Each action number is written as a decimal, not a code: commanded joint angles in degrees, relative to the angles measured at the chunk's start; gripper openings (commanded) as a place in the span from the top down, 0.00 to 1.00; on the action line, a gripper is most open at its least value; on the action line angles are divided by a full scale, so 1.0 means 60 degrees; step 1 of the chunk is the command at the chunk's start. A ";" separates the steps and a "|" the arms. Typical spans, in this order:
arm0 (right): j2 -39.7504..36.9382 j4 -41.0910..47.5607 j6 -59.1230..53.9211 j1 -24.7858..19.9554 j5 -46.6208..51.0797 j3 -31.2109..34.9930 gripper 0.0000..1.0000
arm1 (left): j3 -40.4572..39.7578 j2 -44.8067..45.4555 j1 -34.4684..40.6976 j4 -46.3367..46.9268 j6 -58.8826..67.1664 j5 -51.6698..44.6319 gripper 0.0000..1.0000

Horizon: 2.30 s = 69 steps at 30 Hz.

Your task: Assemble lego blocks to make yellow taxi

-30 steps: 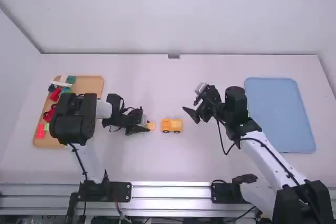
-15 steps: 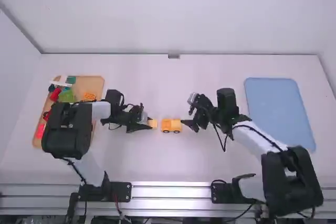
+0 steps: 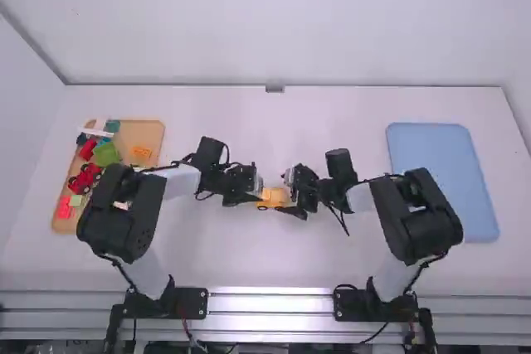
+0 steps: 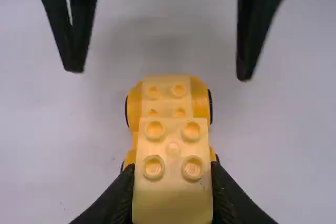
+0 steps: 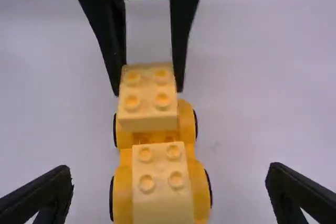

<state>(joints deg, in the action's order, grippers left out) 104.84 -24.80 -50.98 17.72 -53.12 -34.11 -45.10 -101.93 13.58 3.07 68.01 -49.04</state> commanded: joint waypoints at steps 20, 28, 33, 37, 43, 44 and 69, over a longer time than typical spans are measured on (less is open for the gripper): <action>0.2124 -0.1508 0.0277 0.0499 -0.0146 -0.0448 0.04 | 0.0780 -0.0255 -0.0076 -0.1636 -0.0947 -0.0754 0.88; 0.2226 -0.1508 0.0270 0.0423 -0.0160 -0.0634 0.22 | 0.0761 -0.0408 -0.0062 -0.1530 -0.0936 -0.0634 0.88; 0.2229 -0.1337 0.0237 0.0419 -0.0182 -0.0637 0.53 | 0.0743 -0.0532 -0.0055 -0.1610 -0.0936 -0.0576 0.89; 0.2229 -0.1249 0.0095 0.0484 -0.0178 -0.0627 0.68 | 0.0754 -0.0718 -0.0055 -0.1756 -0.0943 -0.0561 0.90; 0.2229 -0.1253 0.0095 0.0484 -0.0182 -0.0634 0.69 | 0.0754 -0.0718 -0.0047 -0.1668 -0.0852 -0.0645 0.90; 0.2229 -0.1249 0.0095 0.0484 -0.0182 -0.0637 0.69 | 0.0754 -0.0718 -0.0047 -0.1668 -0.0871 -0.0641 0.89; 0.2229 -0.1224 0.0102 0.0484 -0.0178 -0.0634 0.69 | 0.0725 0.0248 -0.0127 -0.1872 -0.1694 -0.1260 0.98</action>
<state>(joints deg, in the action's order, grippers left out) 117.43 -32.38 -50.11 20.47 -54.46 -37.32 -40.97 -100.03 11.05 -8.38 60.64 -58.41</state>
